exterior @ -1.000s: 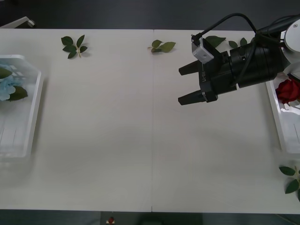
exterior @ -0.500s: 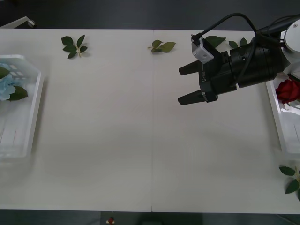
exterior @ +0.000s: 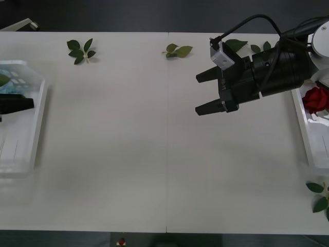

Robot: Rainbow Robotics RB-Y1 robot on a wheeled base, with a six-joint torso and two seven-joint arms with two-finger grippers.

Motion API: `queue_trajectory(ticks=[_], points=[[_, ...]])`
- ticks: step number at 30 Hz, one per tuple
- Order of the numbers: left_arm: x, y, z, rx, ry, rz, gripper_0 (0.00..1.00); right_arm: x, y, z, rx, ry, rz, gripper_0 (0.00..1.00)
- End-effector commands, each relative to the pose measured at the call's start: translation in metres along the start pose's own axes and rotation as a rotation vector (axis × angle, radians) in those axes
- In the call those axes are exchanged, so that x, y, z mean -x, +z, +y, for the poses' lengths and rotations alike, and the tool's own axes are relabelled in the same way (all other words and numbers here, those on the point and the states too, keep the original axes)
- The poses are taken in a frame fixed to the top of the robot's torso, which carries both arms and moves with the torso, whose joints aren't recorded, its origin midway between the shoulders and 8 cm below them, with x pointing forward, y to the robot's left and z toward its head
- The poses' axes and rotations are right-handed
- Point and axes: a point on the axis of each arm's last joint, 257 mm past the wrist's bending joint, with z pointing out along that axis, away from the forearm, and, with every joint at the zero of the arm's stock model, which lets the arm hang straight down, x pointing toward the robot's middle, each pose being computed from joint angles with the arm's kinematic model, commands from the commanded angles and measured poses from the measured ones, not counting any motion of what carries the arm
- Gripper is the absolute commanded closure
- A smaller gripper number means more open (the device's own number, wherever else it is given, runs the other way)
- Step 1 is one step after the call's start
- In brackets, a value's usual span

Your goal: Put the red flowers into the right box and the blue flowers into the left box

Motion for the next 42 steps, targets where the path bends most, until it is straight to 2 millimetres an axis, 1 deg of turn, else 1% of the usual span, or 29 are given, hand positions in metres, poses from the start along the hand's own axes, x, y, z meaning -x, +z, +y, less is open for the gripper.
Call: queue_trajectory(ticks=[1,2,3,5,7,8,10,11,13,15,17,20,22,26,28,31,35,39,42], points=[[0.019,0.021,-0.041,-0.068,0.185,-0.006,0.06,0.005,-0.011,-0.007,-0.020,-0.028,0.010,0.00],[0.017,0.025,-0.046,-0.079,0.194,-0.005,0.05,0.005,-0.011,-0.007,-0.020,-0.028,0.010,0.00],[0.015,0.035,-0.059,-0.100,0.225,-0.002,0.05,0.005,-0.011,-0.007,-0.020,-0.028,0.010,0.00],[0.012,0.043,-0.072,-0.121,0.255,0.003,0.05,0.005,-0.011,-0.007,-0.020,-0.028,0.010,0.00],[0.007,0.052,-0.092,-0.153,0.284,0.009,0.05,0.005,-0.011,-0.007,-0.020,-0.028,0.010,0.00],[0.006,0.053,-0.097,-0.160,0.286,0.011,0.05,0.005,-0.011,-0.007,-0.020,-0.028,0.010,0.00],[0.001,0.058,-0.116,-0.190,0.296,0.021,0.05,0.005,-0.011,-0.007,-0.020,-0.028,0.010,0.00],[-0.002,0.059,-0.120,-0.199,0.297,0.026,0.05,0.005,-0.011,-0.007,-0.020,-0.028,0.010,0.00],[-0.007,0.063,-0.141,-0.246,0.325,0.031,0.05,0.005,-0.011,-0.007,-0.020,-0.028,0.010,0.00],[-0.012,0.065,-0.156,-0.278,0.330,0.032,0.03,0.005,-0.011,-0.007,-0.020,-0.028,0.010,0.00],[-0.016,0.067,-0.165,-0.295,0.320,0.027,0.01,0.005,-0.011,-0.007,-0.020,-0.028,0.010,0.00],[-0.018,0.069,-0.168,-0.300,0.339,0.017,0.01,0.005,-0.011,-0.007,-0.020,-0.028,0.010,0.00],[-0.023,0.072,-0.172,-0.305,0.370,0.016,0.01,0.005,-0.011,-0.007,-0.020,-0.028,0.010,0.00],[-0.028,0.075,-0.179,-0.319,0.365,0.007,0.01,0.005,-0.011,-0.007,-0.020,-0.028,0.010,0.00],[-0.027,0.075,-0.185,-0.332,0.361,0.000,0.00,0.005,-0.011,-0.007,-0.020,-0.028,0.010,0.00],[-0.018,0.075,-0.188,-0.339,0.354,-0.018,0.00,0.005,-0.011,-0.007,-0.020,-0.028,0.010,0.00],[-0.002,0.079,-0.183,-0.316,0.365,-0.056,0.00,0.005,-0.011,-0.007,-0.020,-0.028,0.010,0.00],[0.001,0.085,-0.178,-0.303,0.349,-0.081,0.00,0.005,-0.011,-0.007,-0.020,-0.028,0.010,0.00],[0.001,0.085,-0.178,-0.303,0.349,-0.081,0.00,0.005,-0.011,-0.007,-0.020,-0.028,0.010,0.00]])
